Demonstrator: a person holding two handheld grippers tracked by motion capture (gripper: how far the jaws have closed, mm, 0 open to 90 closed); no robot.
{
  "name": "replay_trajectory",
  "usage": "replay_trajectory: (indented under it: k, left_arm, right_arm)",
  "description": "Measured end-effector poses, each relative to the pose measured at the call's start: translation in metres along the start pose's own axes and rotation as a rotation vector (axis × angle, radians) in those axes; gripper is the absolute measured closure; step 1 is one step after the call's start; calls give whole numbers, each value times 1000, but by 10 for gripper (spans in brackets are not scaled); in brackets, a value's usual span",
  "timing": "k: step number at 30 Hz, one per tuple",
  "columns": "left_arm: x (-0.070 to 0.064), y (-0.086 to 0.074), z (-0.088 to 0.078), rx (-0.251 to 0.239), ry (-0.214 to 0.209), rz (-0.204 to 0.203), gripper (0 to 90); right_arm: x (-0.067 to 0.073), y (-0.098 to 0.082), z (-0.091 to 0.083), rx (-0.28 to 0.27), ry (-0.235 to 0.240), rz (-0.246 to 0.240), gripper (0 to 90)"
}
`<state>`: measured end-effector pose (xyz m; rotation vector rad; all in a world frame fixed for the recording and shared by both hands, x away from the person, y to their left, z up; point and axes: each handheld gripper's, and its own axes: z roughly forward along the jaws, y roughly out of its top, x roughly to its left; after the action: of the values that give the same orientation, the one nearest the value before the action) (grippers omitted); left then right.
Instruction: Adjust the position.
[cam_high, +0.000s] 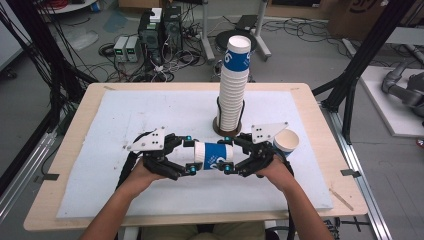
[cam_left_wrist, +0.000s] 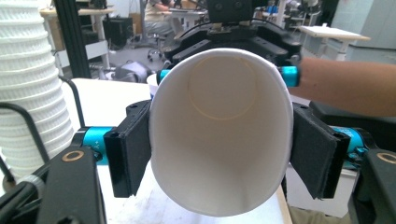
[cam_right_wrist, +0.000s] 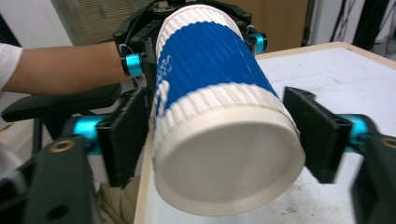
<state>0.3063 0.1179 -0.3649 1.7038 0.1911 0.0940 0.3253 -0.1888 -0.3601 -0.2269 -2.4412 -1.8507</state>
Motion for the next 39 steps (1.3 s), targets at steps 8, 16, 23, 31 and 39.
replay_trajectory:
  k: [8, 16, 23, 31, 39]
  left_arm:
    - [0, 8, -5, 52, 13, 6, 285]
    - [2, 16, -14, 118, 41, 21, 286]
    - [3, 22, -19, 188, 57, 27, 289]
    - [6, 33, -20, 307, 77, 39, 287]
    - [8, 43, -15, 410, 89, 66, 284]
  right_arm:
    - [4, 7, 0, 17, -35, -23, 207]
    - [7, 16, -2, 22, -60, -51, 207]
    - [10, 22, 4, 91, -111, -109, 207]
    - [15, 37, 20, 232, -172, -257, 207]
    - [17, 48, 39, 382, -200, -360, 208]
